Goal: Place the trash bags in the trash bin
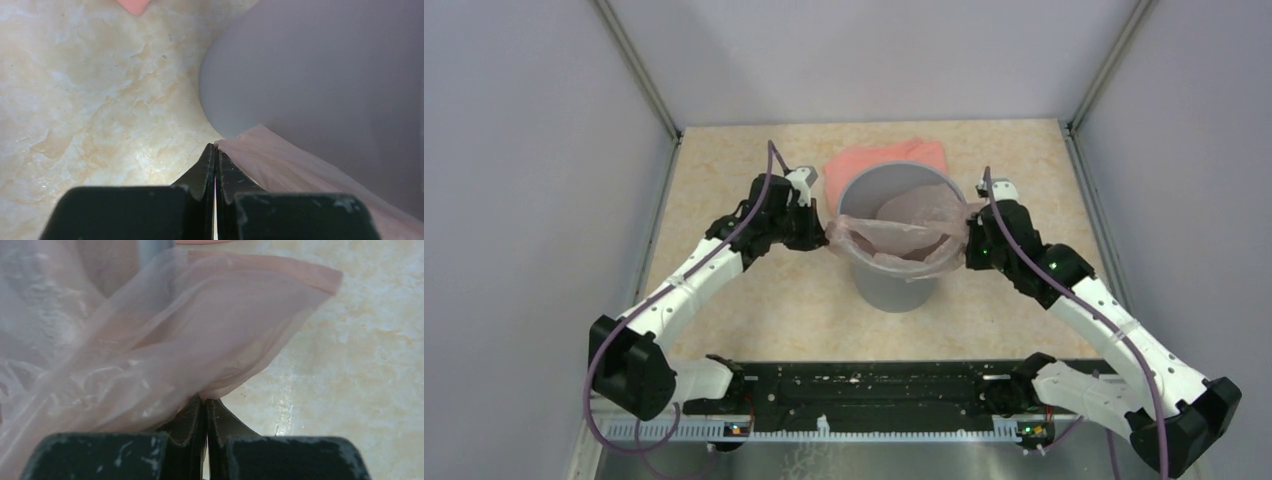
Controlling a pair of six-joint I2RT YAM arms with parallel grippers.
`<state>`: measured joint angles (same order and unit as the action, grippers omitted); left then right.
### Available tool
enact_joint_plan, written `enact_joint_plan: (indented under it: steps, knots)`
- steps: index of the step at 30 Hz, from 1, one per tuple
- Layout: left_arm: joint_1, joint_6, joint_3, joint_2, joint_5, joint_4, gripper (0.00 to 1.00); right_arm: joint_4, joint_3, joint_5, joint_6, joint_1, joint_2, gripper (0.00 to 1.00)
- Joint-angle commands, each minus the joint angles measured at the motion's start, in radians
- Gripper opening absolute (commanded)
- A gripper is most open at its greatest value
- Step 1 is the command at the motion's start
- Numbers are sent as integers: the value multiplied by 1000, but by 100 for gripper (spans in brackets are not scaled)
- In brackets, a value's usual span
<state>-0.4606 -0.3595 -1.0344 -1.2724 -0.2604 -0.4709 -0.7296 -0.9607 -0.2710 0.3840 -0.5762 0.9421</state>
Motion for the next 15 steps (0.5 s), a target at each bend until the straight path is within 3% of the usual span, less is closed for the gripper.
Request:
enact_joint_plan:
  steps: [1, 9, 12, 15]
  knots:
    - [48, 28, -43, -15, 16, 23, 0, 57, 7, -3, 47, -84, 5, 0]
    - [120, 26, -109, -69, -26, 51, 0, 77, 66, -3, 74, -121, -2, 0]
    - [121, 27, -139, -100, -76, 47, 0, 48, 55, -33, 72, -120, -33, 12]
    - [120, 37, -154, -119, -119, 40, 0, 12, 26, -38, 52, -121, -69, 30]
